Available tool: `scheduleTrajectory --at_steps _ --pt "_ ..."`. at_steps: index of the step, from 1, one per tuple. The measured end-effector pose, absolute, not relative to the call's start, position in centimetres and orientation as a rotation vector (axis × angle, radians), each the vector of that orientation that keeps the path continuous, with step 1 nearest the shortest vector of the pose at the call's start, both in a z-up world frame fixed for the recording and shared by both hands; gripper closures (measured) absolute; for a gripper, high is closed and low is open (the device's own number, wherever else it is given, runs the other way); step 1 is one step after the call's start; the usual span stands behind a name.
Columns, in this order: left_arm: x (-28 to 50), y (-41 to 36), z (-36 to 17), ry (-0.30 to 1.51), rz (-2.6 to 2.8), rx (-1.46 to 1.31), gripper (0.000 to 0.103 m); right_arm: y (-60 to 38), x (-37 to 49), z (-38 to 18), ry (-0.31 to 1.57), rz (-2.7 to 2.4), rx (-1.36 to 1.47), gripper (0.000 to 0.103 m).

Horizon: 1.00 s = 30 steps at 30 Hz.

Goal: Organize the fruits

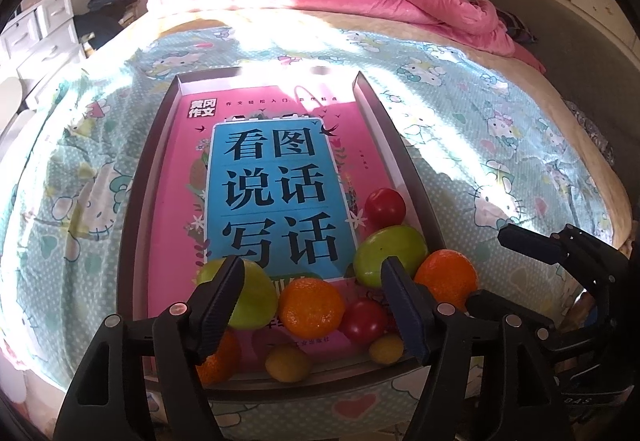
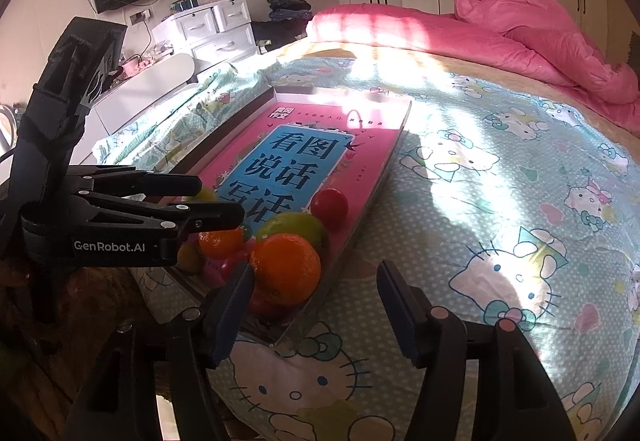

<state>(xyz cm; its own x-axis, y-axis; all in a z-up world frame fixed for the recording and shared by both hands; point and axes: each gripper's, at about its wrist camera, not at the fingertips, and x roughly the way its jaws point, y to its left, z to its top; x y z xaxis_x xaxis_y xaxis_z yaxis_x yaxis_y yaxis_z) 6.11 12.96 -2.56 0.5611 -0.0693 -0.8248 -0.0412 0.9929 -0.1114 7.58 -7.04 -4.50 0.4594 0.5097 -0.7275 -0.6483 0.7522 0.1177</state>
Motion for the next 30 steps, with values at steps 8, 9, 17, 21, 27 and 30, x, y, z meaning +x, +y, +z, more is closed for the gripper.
scheduleTrajectory --at_steps 8,9,17,21,27,30 --pt "5.9 13.1 -1.9 0.960 0.003 -0.143 0.027 -7.9 7.6 -4.0 0.809 0.682 -0.177 0.034" --pt "5.8 13.1 -1.8 0.958 0.005 -0.143 0.027 -7.9 7.5 -3.9 0.806 0.678 -0.177 0.034" --pt "4.7 12.5 0.0 0.914 0.041 -0.145 0.024 -8.9 6.5 -2.4 0.737 0.651 -0.185 0.023" --pt "3.8 11.9 0.8 0.895 0.062 -0.132 0.024 -9.9 5.8 -1.4 0.706 0.637 -0.168 0.014" --pt "2.4 10.8 1.2 0.901 0.082 -0.130 0.023 -11.3 5.1 -0.2 0.685 0.624 -0.140 0.008" --pt "1.9 10.1 1.5 0.911 0.093 -0.140 0.023 -11.7 4.7 0.3 0.680 0.620 -0.129 0.008"
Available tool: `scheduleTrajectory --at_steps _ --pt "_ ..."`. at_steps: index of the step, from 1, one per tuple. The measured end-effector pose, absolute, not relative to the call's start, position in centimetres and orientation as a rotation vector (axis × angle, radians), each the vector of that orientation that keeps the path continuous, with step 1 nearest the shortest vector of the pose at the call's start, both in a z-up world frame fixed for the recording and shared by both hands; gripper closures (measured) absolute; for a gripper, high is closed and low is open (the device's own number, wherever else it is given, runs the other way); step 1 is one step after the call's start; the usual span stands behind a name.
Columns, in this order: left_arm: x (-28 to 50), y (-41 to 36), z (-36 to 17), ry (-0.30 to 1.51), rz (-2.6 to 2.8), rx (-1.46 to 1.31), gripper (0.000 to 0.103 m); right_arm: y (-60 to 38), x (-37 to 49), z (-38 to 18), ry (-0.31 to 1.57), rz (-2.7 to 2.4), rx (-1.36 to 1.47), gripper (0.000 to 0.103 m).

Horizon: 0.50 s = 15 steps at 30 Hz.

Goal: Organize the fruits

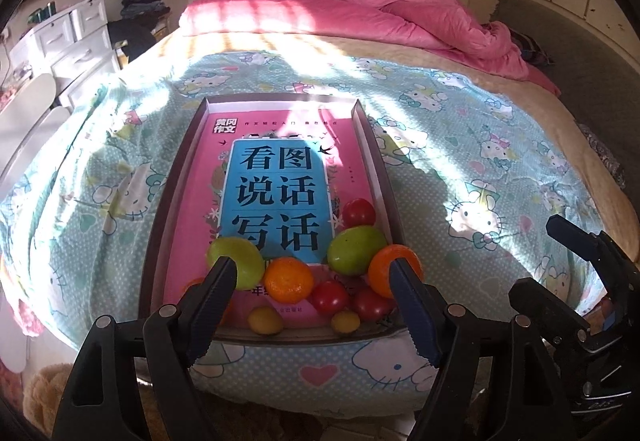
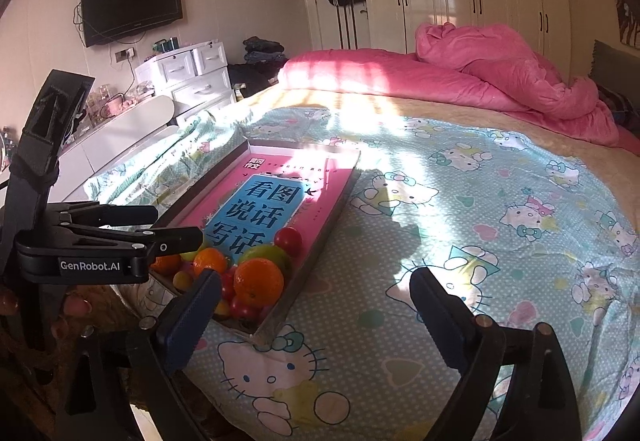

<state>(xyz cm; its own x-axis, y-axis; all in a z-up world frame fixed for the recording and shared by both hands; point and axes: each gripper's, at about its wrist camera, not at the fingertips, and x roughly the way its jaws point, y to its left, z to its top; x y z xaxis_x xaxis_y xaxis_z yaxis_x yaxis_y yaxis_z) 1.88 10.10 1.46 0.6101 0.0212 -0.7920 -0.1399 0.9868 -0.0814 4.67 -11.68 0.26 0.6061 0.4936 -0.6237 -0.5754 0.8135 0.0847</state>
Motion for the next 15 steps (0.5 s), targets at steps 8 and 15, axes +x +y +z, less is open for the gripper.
scheduleTrajectory --at_steps 8,15 --pt "-0.7 7.5 2.1 0.934 0.132 -0.159 0.023 -12.6 3.3 1.5 0.695 0.604 -0.095 0.005" --pt "-4.3 5.9 1.9 0.946 0.168 -0.158 0.023 -15.0 1.3 2.3 0.735 0.604 -0.064 0.001"
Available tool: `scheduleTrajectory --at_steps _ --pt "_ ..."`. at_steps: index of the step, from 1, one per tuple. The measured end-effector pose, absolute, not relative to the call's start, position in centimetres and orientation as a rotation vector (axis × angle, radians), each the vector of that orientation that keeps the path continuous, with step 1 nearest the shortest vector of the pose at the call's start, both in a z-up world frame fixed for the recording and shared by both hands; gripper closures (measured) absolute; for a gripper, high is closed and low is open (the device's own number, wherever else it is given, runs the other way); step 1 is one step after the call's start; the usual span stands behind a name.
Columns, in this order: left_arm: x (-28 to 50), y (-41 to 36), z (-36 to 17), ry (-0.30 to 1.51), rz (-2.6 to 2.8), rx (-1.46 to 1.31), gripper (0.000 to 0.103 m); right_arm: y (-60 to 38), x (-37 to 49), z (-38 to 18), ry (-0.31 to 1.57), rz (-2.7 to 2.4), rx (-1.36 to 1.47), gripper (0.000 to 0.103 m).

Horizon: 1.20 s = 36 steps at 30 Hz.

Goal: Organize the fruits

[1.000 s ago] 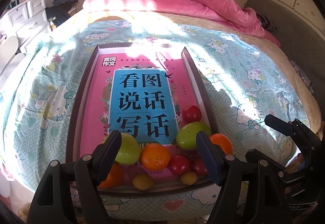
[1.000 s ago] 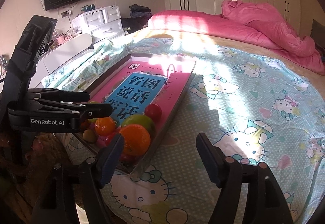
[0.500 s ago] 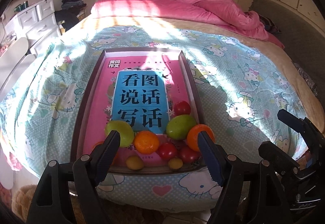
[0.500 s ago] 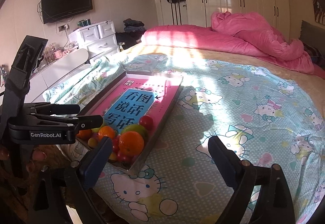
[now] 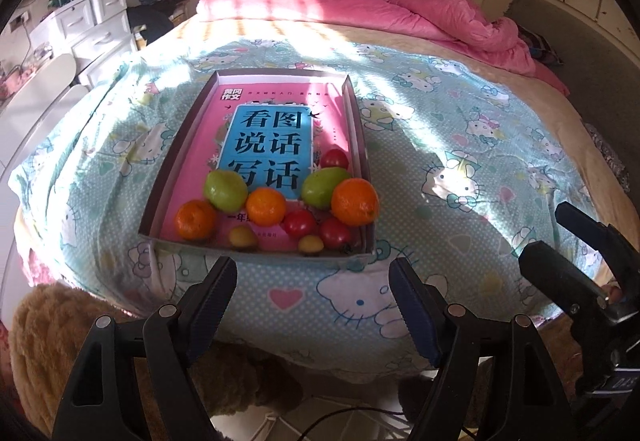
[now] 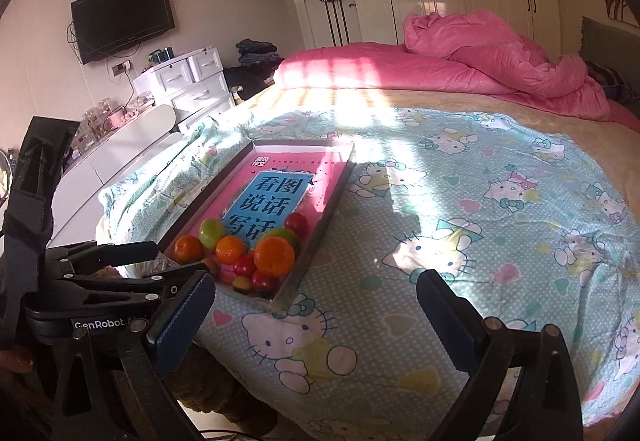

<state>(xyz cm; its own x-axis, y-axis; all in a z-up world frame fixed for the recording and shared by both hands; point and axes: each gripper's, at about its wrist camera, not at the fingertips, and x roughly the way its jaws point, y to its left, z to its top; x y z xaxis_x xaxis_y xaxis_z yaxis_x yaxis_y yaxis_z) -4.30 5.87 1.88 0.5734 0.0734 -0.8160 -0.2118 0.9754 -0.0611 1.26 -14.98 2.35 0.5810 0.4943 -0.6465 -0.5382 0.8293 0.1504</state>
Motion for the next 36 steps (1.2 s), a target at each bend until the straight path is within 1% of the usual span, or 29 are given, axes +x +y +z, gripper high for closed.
scheduleTrajectory --at_steps 6,11,22,36 --pt "-6.3 5.1 1.8 0.937 0.183 -0.140 0.023 -16.7 -0.6 2.4 0.758 0.586 -0.057 0.001" --pt "-7.1 5.3 2.1 0.922 0.190 -0.149 0.023 -17.0 -1.4 1.6 0.817 0.572 -0.050 0.001" --pt "-7.0 6.0 2.1 0.914 0.202 -0.160 0.023 -15.8 -1.9 1.4 0.807 0.574 -0.113 0.001" --pt "-7.1 6.5 2.0 0.911 0.227 -0.145 0.023 -15.5 -1.8 1.1 0.803 0.576 -0.112 0.001"
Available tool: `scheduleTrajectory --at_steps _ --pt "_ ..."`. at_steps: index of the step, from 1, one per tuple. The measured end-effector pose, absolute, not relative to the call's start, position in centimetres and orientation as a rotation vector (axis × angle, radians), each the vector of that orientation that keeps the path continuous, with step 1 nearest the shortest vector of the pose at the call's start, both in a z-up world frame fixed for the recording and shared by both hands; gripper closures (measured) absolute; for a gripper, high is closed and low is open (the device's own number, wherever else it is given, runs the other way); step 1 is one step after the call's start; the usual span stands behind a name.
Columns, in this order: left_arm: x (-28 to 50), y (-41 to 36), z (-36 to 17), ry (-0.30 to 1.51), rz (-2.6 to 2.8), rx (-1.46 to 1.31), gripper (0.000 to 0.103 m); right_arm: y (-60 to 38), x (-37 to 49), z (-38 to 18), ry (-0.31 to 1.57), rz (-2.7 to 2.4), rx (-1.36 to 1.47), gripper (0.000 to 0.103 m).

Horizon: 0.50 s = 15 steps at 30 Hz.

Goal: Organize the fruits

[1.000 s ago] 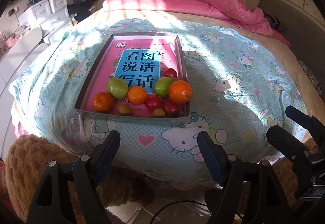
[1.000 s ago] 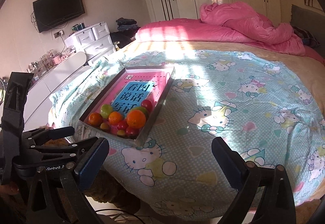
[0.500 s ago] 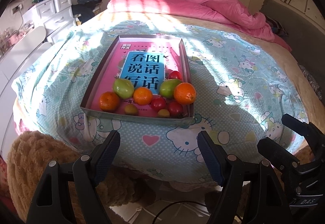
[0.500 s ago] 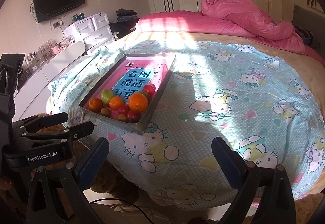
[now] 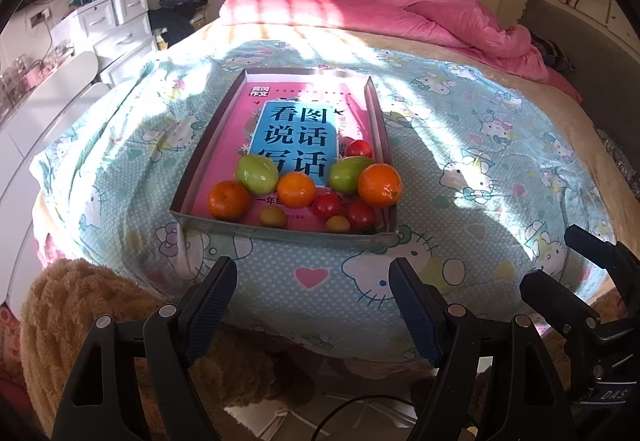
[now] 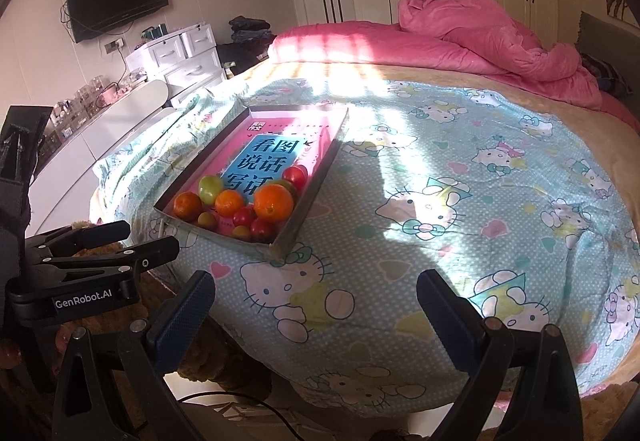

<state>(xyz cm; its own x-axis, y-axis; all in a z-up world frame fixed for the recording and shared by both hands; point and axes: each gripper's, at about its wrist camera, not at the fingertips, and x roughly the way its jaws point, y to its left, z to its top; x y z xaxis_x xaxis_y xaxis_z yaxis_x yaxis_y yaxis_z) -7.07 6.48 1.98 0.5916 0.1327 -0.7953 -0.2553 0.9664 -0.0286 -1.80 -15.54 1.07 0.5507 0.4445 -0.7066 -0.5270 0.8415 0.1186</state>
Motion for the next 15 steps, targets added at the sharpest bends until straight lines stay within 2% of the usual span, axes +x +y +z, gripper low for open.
scheduleTrajectory --at_steps 15 --pt "-7.05 6.00 2.19 0.907 0.235 -0.114 0.023 -15.54 -1.91 1.14 0.799 0.578 -0.112 0.001"
